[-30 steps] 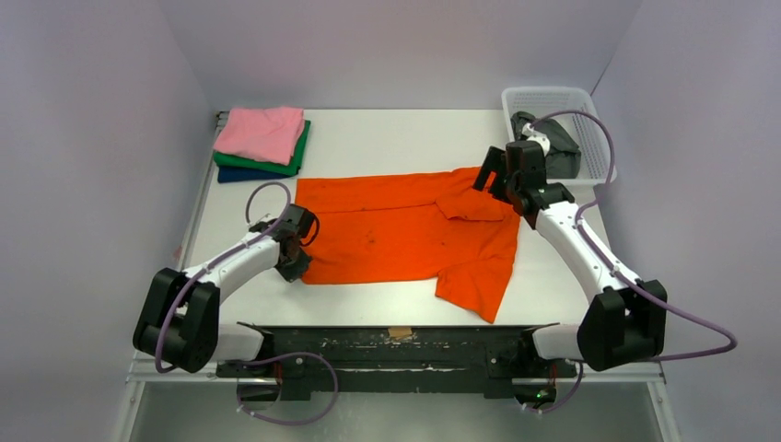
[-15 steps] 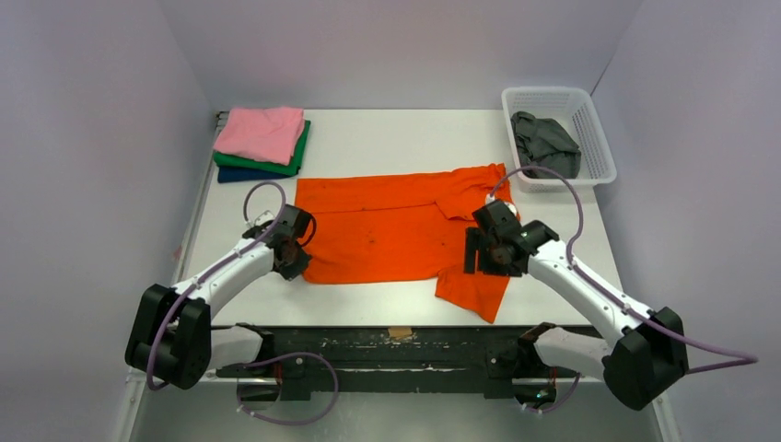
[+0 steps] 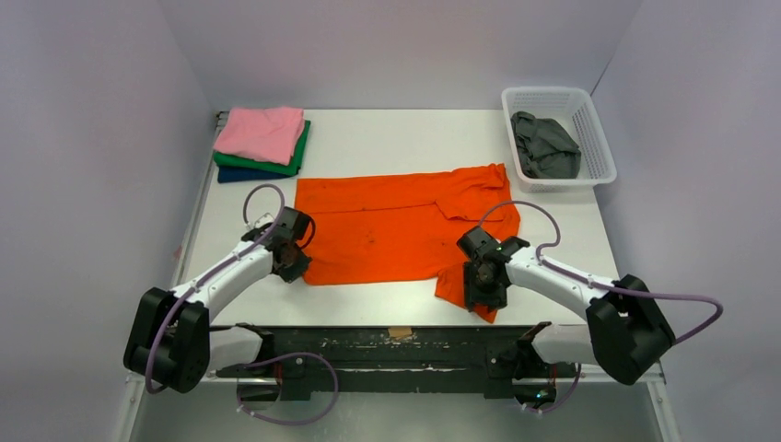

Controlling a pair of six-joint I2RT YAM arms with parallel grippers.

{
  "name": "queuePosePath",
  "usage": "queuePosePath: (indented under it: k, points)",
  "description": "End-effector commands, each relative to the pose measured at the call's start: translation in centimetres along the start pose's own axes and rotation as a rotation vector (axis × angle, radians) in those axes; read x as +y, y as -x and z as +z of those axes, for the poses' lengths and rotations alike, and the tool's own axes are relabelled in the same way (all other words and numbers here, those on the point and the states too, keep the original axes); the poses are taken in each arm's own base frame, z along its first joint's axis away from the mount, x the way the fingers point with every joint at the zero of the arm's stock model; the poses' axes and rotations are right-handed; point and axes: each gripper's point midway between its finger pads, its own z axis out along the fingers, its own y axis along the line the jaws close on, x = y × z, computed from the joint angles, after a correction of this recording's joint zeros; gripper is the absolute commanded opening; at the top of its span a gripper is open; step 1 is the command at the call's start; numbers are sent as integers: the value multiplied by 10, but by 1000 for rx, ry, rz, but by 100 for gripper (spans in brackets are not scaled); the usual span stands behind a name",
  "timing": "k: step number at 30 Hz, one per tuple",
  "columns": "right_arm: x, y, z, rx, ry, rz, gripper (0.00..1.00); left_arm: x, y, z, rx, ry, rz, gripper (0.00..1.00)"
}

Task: Fold and stack the t-shirts
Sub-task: Grab the side of the flattened tshirt closest away from the robot with both arms

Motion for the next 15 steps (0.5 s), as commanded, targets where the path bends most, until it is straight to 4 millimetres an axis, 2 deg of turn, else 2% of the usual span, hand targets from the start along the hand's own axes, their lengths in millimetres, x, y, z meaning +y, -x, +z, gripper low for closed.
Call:
queuePosePath:
  k: [1,3,8,11,15]
  points:
    - [8,8,11,-17,11,11,46,6,-4,-4,9,0,10,0]
    - [8,6,15,-7,6,15,43,7,-5,-4,11,-2,8,0]
    - [4,15,10,-56,-24,44,1,7,-6,-10,16,-17,7,0]
    - [0,29,-3,-112,-48,50,0,2,-3,-16,17,-35,10,0]
    - [-1,58,-28,-219,-80,64,0,-5,0,-21,15,-65,8,0]
